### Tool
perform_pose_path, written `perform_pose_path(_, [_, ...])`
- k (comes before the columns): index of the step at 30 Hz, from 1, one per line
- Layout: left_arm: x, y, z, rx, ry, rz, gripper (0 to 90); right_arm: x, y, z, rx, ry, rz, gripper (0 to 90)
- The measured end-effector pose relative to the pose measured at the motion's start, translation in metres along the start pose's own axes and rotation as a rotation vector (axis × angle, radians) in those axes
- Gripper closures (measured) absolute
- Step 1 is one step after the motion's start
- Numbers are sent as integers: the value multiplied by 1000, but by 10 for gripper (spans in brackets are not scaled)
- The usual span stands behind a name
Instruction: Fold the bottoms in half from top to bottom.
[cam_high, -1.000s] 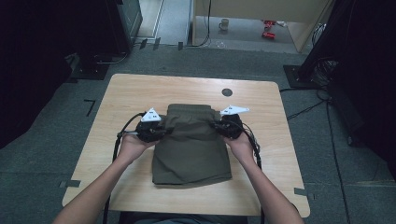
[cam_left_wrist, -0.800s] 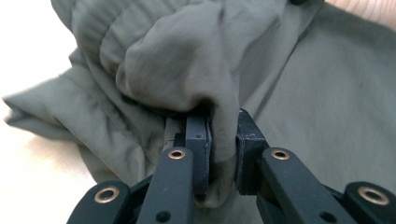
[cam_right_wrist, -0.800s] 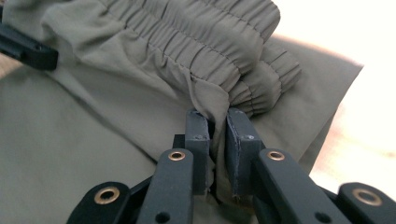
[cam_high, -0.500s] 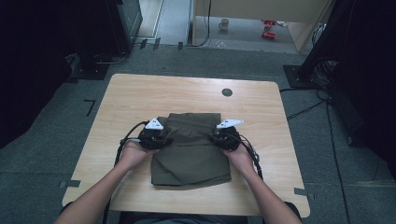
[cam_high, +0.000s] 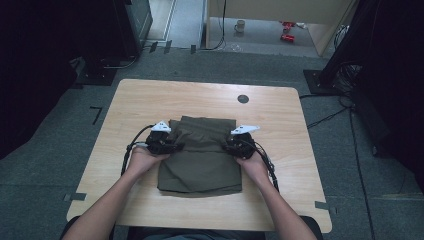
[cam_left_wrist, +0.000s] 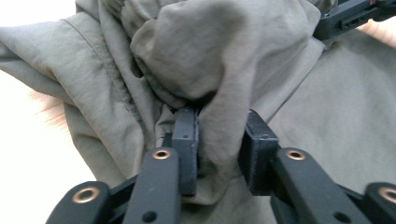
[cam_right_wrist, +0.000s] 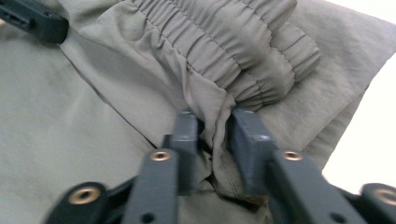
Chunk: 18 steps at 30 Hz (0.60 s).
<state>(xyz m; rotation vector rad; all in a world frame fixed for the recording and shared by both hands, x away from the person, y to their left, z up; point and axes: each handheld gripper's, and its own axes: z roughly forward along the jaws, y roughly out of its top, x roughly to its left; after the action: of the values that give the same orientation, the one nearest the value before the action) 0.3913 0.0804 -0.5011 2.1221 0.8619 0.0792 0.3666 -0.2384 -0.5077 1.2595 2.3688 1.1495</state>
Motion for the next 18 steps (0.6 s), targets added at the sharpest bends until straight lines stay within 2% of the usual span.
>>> perform_pose_path(1, [-1,1,-1,0,-1,1,680,0,2,-3,0,17,8,641])
perform_pose_path(6, [-5,6,-13,5,1,13,647,1,7,-12,-24,21,3,582])
perform_pose_path(9, [-5,9,-20,0,-8,6,639,-1,9,-17,-28,24,10,551])
perform_pose_path(15, [1,13,-38,-35,-9,-6,636,-5,14,-29,-56,1,10,558])
perform_pose_path(18, [6,15,-45,-63,12,-4,652,-11,16,-33,-69,-13,20,577])
